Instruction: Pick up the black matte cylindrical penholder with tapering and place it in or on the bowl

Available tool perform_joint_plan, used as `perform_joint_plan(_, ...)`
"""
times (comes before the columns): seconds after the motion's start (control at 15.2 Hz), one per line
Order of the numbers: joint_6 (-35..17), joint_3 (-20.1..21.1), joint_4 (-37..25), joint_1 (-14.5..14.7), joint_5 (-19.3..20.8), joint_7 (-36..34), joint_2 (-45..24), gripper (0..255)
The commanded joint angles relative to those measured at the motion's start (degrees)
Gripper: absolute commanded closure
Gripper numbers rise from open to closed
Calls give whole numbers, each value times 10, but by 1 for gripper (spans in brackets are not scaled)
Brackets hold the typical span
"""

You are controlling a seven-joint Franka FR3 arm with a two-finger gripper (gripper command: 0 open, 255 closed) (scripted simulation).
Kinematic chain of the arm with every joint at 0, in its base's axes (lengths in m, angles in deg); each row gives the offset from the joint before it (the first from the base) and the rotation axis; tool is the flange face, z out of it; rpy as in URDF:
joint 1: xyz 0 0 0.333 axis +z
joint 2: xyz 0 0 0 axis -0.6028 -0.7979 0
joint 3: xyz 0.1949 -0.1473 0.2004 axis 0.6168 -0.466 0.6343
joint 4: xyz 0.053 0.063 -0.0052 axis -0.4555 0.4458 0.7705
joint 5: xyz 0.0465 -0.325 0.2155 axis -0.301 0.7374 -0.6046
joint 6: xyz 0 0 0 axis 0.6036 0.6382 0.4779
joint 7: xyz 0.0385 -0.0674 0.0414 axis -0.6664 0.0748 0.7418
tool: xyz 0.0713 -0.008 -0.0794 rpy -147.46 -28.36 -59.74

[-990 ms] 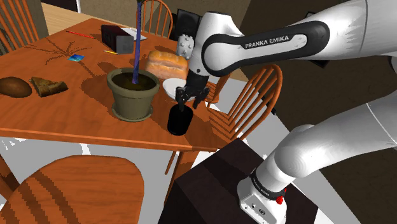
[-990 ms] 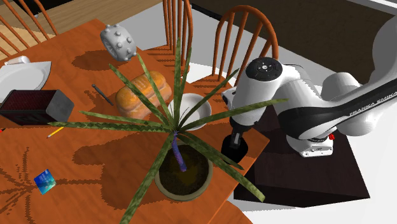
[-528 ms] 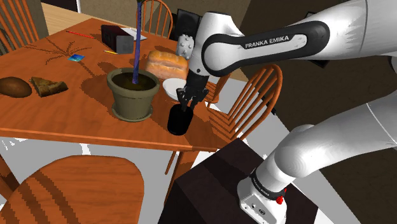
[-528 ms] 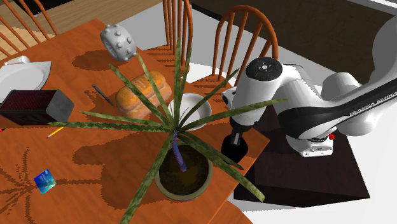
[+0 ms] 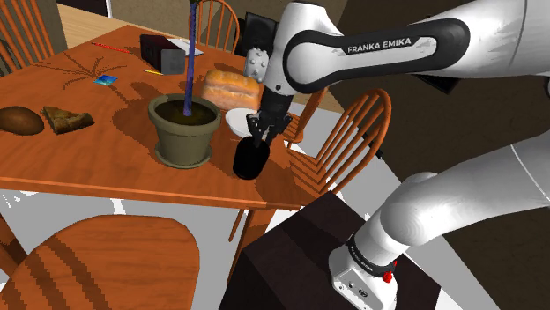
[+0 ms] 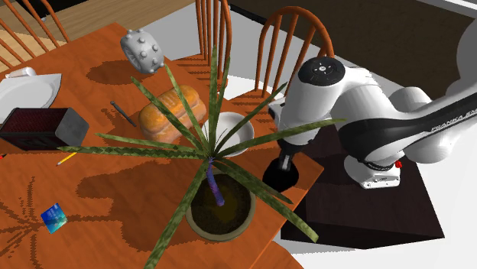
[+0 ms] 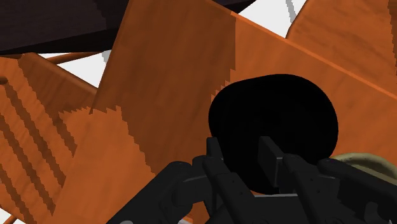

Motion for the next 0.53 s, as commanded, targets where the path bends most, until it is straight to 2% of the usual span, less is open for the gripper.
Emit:
perform_joint_plan(0.0,19,-2,-12,1,0,0,8,255)
perform_joint_plan(0.46,77,-10,-55,0,3,1,23,255)
